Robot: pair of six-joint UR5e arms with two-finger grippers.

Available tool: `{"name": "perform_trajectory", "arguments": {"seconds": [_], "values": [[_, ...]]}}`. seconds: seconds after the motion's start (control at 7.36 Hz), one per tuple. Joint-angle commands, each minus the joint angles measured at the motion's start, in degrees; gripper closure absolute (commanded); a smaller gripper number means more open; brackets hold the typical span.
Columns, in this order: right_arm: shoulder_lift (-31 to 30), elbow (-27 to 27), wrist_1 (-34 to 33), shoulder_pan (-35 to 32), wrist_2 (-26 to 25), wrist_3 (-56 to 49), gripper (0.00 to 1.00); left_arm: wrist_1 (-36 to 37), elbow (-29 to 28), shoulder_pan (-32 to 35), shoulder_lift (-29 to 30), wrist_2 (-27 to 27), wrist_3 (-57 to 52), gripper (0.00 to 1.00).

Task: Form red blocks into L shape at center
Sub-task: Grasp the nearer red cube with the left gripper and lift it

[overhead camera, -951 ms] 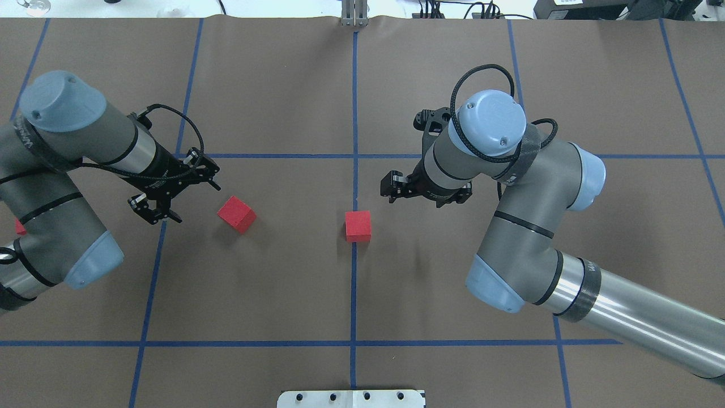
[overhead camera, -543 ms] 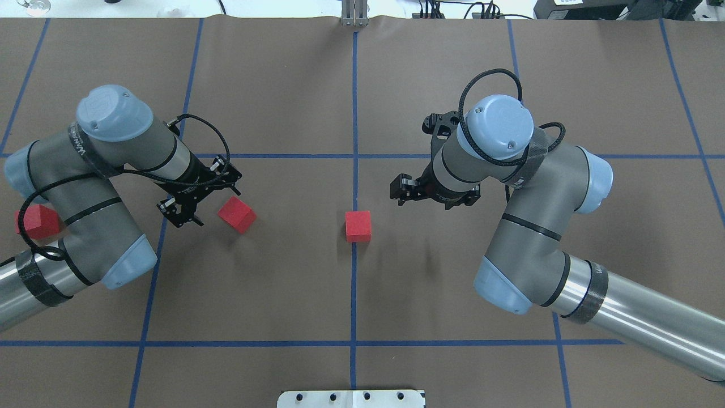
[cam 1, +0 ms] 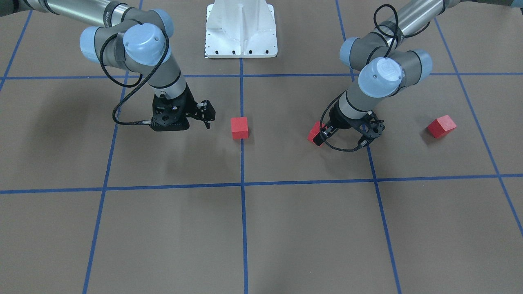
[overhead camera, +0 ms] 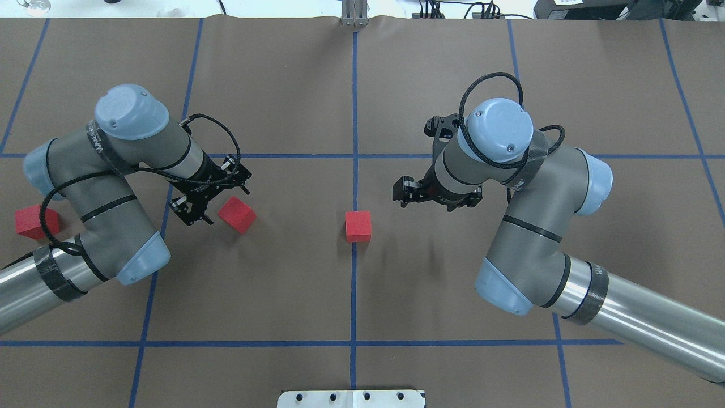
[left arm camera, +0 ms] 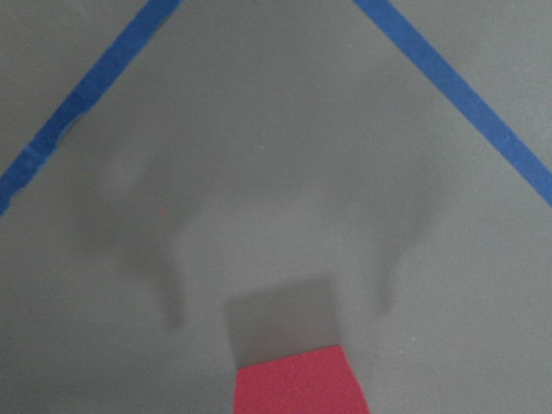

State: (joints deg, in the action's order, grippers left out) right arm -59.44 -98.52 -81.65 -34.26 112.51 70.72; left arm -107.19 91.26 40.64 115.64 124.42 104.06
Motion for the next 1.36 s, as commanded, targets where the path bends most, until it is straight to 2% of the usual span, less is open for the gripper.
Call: {"name": "perform_trajectory", "arguments": {"seconds": [0.0,0.14,0.27,0.41,0.54,0.82,0.95,1.09,1.22], "values": [[-0.1,0.0,0.0,0.0,0.0,-0.1,0.00,0.0,-1.2,-0.3,0.6,0.0,0.0,0.16],[-0.2,0.1,0.0,0.0,0.0,-0.1,0.00,0.0,-1.3,-0.4,0.8,0.0,0.3,0.59],[-0.2,0.1,0.0,0.0,0.0,0.0,0.00,0.1,-1.4,-0.3,0.8,0.0,0.4,0.84],[-0.2,0.1,0.0,-0.1,0.0,-0.1,0.00,0.0,-1.2,-0.3,1.0,0.0,0.3,1.00],[-0.2,-0.1,0.0,-0.2,0.0,-0.1,0.00,-0.2,-0.3,-0.3,1.9,0.0,-1.5,1.00],[-1.2,-0.7,0.3,-1.2,0.1,-0.1,0.00,0.1,-1.2,-0.4,9.6,0.0,-13.8,1.00],[-2.0,-1.0,0.4,-1.7,0.1,-0.1,0.00,0.1,-1.6,-0.7,11.3,-0.6,-17.7,1.00],[-2.8,-1.1,0.4,-2.2,0.0,-0.1,0.00,0.2,-2.8,-1.0,13.0,-2.3,-22.7,1.00],[-4.1,-1.4,1.1,-3.3,0.1,-0.2,0.01,3.0,-8.3,-1.4,18.7,-2.9,-25.2,1.00]]}}
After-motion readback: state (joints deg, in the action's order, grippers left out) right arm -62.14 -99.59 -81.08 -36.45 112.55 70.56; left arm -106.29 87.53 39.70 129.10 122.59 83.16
